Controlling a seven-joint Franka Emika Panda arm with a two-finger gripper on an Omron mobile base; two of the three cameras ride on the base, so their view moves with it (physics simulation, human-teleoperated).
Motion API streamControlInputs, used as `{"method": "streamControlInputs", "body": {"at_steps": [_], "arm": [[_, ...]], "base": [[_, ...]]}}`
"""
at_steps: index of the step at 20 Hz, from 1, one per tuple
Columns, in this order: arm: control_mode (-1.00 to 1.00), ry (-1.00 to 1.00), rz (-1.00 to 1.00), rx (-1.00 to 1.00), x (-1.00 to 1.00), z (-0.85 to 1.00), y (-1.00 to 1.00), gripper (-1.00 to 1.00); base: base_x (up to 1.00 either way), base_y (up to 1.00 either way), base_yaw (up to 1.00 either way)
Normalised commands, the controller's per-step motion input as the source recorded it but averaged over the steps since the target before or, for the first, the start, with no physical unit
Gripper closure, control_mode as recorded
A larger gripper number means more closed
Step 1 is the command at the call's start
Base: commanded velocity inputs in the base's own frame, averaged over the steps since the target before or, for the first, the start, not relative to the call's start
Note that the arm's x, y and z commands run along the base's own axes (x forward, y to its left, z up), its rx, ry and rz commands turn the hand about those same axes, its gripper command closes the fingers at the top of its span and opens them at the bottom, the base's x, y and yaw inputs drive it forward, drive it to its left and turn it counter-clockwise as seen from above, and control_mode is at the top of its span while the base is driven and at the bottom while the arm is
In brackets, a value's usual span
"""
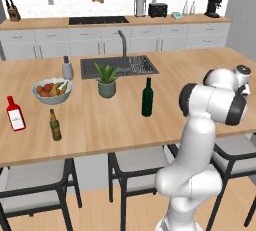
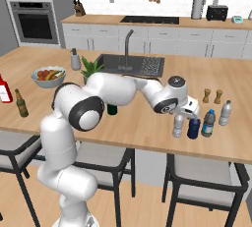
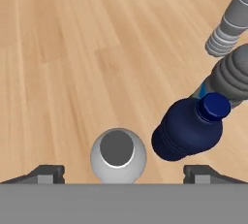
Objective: Move the plastic bottles in the middle to the plastics group, and the glass bottles in the middle to the glass group.
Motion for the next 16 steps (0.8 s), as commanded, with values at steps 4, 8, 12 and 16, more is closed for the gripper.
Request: {"method": "streamControlInputs", "body": {"at_steps": [4,8,12,16], "arm": [[-1.00,0.00,0.02,-0.01,-0.27,0.56,0.32,-1.00],[-1.00,0.00,0.06,-0.04,-0.11,0.37,0.52,-1.00],[-1.00,0.00,0.05,-0.06,-0.03,0.32,0.72,-1.00],[-1.00,0.00,0.05,-0.03,-0.04,0.10,0.96,-1.00]], "base": [[0.00,0.00,0.00],[0.00,0.00,0.00],[0.00,0.00,0.00],[0.00,0.00,0.00]]}}
